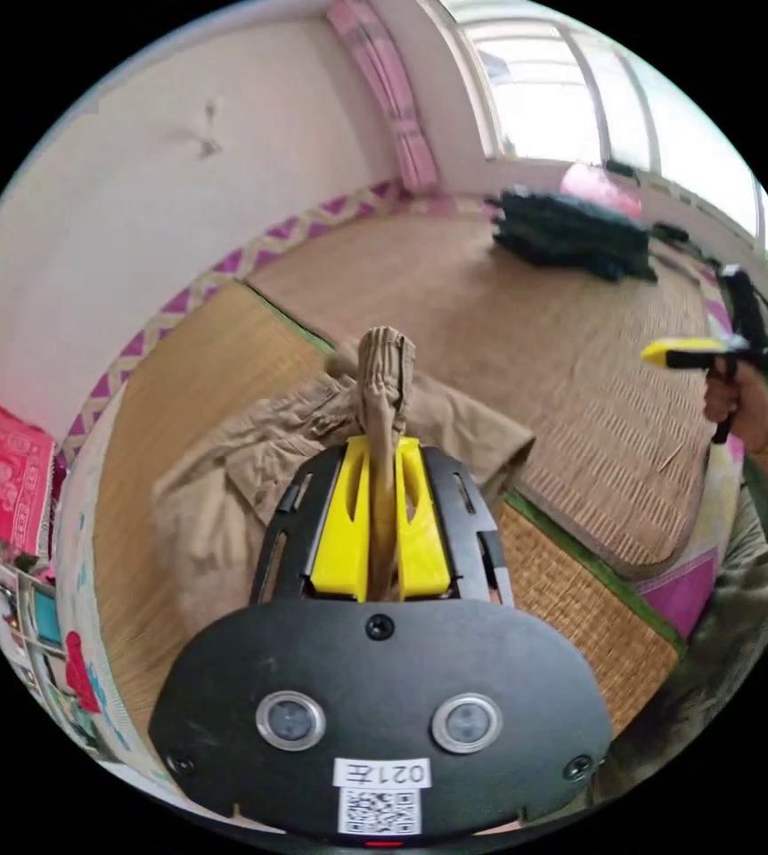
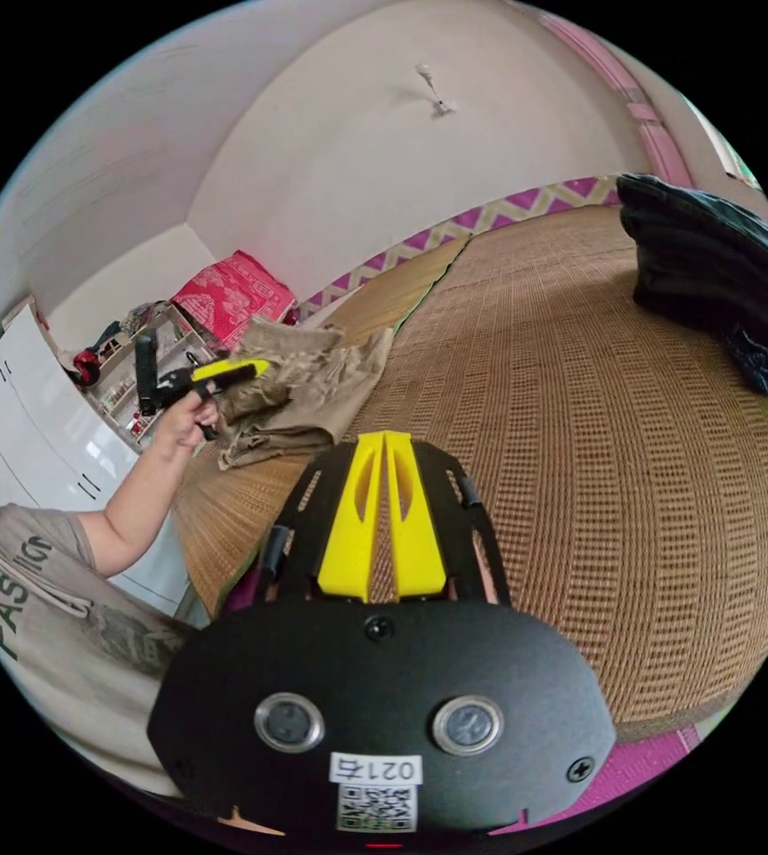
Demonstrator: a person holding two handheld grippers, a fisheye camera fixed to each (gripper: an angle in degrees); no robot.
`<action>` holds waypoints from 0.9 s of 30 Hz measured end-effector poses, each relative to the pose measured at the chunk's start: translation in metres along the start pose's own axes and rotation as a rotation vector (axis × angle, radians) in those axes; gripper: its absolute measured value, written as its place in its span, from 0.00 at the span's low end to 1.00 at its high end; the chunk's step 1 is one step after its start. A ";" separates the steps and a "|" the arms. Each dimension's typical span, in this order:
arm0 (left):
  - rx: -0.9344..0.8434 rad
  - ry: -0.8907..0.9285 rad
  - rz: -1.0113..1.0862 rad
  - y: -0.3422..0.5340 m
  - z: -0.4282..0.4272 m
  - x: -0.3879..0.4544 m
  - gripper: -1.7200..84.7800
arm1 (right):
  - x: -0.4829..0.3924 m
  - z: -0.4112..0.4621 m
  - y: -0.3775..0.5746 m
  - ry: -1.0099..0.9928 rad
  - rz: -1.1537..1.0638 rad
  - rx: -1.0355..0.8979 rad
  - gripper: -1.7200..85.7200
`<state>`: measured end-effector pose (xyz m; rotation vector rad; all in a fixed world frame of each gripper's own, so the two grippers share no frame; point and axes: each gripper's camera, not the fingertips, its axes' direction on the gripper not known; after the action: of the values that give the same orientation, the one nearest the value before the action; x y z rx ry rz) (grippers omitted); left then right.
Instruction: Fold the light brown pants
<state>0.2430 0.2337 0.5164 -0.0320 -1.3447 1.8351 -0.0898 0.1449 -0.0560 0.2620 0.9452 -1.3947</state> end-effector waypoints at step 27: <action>0.397 0.521 -0.489 0.175 -0.013 -0.264 0.16 | 0.032 0.199 -0.065 -0.251 -0.008 -0.225 0.15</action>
<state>0.3151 0.0654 0.2580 0.0254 -0.5521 1.4992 -0.0708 -0.0248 0.0698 -0.0848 0.8849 -1.2808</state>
